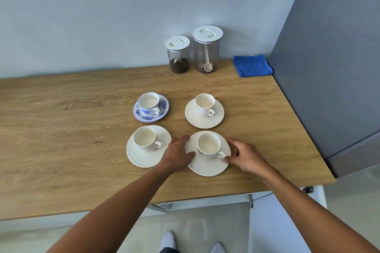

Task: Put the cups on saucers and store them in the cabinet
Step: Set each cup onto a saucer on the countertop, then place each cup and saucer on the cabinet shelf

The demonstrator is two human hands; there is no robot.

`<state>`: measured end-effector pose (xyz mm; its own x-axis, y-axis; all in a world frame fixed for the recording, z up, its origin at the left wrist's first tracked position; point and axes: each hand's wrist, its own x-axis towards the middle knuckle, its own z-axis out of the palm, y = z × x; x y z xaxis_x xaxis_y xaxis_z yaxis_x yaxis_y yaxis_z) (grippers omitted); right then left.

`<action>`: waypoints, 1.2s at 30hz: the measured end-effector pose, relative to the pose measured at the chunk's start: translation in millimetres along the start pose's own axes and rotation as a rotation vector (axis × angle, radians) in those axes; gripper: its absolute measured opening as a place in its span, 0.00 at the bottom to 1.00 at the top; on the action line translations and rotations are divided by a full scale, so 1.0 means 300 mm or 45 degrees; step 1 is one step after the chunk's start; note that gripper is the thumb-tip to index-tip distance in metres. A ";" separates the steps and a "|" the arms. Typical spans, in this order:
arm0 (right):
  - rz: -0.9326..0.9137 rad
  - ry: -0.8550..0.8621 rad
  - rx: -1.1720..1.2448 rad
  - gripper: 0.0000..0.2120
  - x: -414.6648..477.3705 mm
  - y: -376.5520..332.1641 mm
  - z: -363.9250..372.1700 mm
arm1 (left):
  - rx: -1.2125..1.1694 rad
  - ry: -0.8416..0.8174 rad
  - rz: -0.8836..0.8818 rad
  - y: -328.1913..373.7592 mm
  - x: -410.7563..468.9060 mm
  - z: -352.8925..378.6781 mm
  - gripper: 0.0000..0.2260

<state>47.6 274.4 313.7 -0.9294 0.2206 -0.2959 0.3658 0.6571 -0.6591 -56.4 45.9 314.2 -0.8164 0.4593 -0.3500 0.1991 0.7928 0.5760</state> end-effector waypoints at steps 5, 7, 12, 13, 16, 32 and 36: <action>-0.026 0.034 0.027 0.38 0.008 -0.014 0.015 | 0.092 -0.025 0.016 -0.005 -0.009 0.024 0.35; 0.022 0.041 0.104 0.41 0.010 -0.014 0.025 | 0.039 -0.015 0.018 -0.003 -0.005 0.031 0.35; 0.144 0.048 0.427 0.45 0.004 0.012 0.034 | -0.150 -0.005 0.093 0.005 0.003 0.025 0.33; 0.150 0.048 0.487 0.45 0.003 0.019 0.032 | -0.204 -0.002 0.128 0.007 0.005 0.021 0.33; 0.143 0.028 0.691 0.45 0.000 0.032 0.019 | -0.369 -0.015 0.186 0.011 0.012 0.007 0.32; 0.066 0.023 0.947 0.45 -0.218 -0.020 -0.009 | -0.826 -0.278 0.229 0.021 -0.145 -0.033 0.34; 0.098 0.107 1.006 0.44 -0.359 -0.035 0.070 | -0.830 -0.356 0.262 -0.016 -0.230 -0.013 0.34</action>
<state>144.9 228.7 338.0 -0.8891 0.3189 -0.3283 0.3265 -0.0607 -0.9432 -3.1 8.8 338.5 -0.6110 0.7273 -0.3126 -0.1000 0.3208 0.9418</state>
